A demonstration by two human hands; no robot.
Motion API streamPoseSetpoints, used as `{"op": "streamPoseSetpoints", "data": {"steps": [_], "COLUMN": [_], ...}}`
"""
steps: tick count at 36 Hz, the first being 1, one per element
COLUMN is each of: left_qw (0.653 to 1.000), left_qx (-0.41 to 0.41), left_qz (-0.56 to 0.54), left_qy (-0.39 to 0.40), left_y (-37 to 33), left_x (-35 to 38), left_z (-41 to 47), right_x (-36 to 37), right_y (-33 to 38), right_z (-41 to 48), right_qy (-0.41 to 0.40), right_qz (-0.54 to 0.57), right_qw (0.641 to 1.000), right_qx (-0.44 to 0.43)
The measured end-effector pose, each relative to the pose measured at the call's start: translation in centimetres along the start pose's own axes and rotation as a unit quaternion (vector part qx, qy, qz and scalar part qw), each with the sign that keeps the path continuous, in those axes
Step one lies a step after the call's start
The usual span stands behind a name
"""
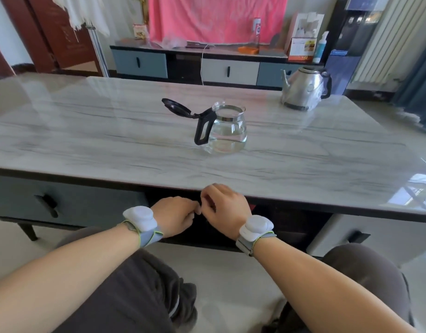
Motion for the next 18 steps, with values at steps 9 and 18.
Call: {"op": "streamPoseSetpoints", "data": {"steps": [9,18], "left_qw": [0.993,0.936], "left_qx": [0.003,-0.076], "left_qz": [-0.068,-0.205], "left_qy": [-0.100,-0.275], "left_y": [-0.5,1.8], "left_x": [-6.9,-11.0], "left_z": [-0.4,2.3], "right_x": [-4.2,-6.3], "right_y": [-1.9,-6.9], "right_z": [2.1,4.3], "right_qy": [-0.059,-0.088], "right_qz": [-0.007,0.042], "right_qw": [0.998,0.986], "right_qx": [0.034,0.139]}}
Point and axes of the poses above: each hand's wrist, its own z-axis towards the middle knuckle, its own x-axis out of the palm, y = z × x, the point moved 8 cm from there along z, towards the middle knuckle, and after that the axes turned 13 degrees about y, right-handed, at the moved point
